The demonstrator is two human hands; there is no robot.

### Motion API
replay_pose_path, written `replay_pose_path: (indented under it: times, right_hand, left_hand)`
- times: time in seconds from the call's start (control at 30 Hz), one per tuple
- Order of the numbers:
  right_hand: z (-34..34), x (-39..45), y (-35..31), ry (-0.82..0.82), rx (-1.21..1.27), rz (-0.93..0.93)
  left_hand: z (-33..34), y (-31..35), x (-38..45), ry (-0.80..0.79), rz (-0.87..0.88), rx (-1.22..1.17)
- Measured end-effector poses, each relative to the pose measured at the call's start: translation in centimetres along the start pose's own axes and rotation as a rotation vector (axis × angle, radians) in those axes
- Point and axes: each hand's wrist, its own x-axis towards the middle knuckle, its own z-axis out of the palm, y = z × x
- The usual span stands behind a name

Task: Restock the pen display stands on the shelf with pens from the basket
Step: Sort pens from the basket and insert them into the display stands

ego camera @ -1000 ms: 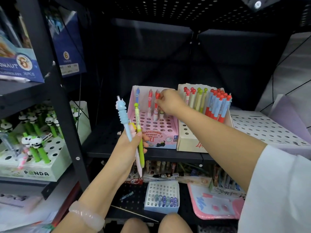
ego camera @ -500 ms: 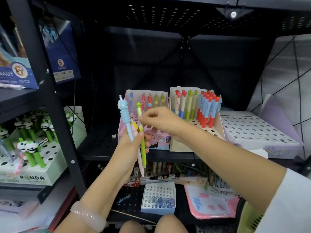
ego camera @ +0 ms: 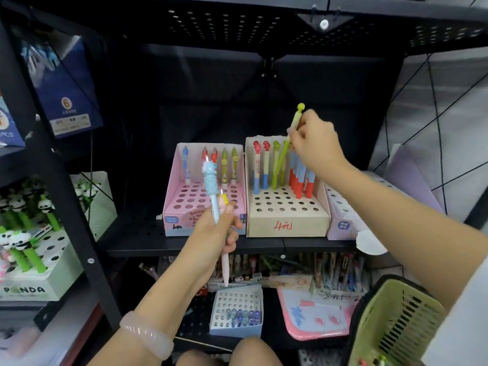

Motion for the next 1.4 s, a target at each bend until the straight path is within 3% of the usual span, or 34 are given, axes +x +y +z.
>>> replay_pose_path:
  times: [0.1,0.47,0.67,1.13,1.4]
  right_hand:
    - [-0.2,0.9,0.6,-0.086,-0.169,-0.018]
    - [0.1,2.9,0.6,-0.323,-0.296,0.075]
    - [1.0,1.5,0.1,-0.183,-0.281,0.014]
    - [3.1,1.2,0.3,-0.074,-0.460,0.082]
    - [5.2,0.0,1.1,-0.152,-0.541,0.191]
  left_hand:
    - [0.7,-0.1,0.2,-0.012,0.009,-0.005]
    - [0.6,-0.9,0.4,0.006,0.016,0.004]
    - [0.8,-1.2,0.5,0.001,0.015,-0.008]
    - [0.3,-1.5,0.4,0.005,0.028,-0.019]
    - [0.3,-1.7,0.4,-0.007,0.029,-0.051]
